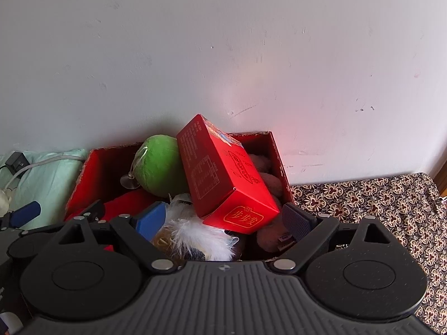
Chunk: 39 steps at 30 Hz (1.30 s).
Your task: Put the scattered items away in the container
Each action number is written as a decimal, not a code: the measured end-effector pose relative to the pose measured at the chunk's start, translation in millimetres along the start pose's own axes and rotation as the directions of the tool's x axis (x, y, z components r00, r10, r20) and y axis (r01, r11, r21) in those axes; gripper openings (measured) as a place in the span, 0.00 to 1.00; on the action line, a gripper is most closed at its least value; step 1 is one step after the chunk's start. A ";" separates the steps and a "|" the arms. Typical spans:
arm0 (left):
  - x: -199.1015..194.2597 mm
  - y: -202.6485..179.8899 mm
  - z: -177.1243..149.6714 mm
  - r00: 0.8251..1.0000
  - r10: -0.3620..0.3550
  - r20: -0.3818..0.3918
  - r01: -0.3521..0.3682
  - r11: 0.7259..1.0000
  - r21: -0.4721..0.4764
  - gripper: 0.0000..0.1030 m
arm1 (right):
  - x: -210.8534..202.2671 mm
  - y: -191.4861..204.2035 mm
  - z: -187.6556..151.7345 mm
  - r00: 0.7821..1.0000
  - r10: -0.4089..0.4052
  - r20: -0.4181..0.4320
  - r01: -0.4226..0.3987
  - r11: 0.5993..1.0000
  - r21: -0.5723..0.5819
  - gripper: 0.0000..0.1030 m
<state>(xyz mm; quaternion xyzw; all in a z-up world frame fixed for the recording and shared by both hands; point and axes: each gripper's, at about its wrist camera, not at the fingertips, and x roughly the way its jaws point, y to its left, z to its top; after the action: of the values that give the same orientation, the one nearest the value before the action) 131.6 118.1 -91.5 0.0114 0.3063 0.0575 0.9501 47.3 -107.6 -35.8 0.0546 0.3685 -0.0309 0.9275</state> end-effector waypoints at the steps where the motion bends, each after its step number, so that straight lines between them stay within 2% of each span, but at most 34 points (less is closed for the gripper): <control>1: -1.7 -0.7 0.5 1.000 0.002 0.006 -0.002 1.000 0.004 0.99 | -0.8 0.4 -0.1 1.000 0.002 0.001 -0.002 1.000 -0.002 0.90; 9: -4.2 -2.7 1.8 1.000 -0.008 0.011 0.007 0.999 0.033 0.99 | -5.0 4.6 -1.6 1.000 0.001 0.008 -0.001 1.000 -0.014 0.90; 33: -2.1 0.8 -1.7 1.000 -0.011 0.004 0.011 0.999 0.037 0.99 | -3.8 0.4 -4.4 1.000 -0.001 0.009 0.001 1.000 0.000 0.89; 39: -6.9 1.8 -2.2 0.999 -0.040 0.024 0.039 0.999 0.035 0.99 | -5.2 2.0 -5.6 1.000 -0.007 0.019 0.007 1.000 -0.010 0.90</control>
<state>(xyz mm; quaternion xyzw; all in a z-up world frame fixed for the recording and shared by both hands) 124.5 119.0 -89.2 0.0227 0.2957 0.0334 0.9544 39.8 -104.8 -36.1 0.0483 0.3599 -0.0329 0.9311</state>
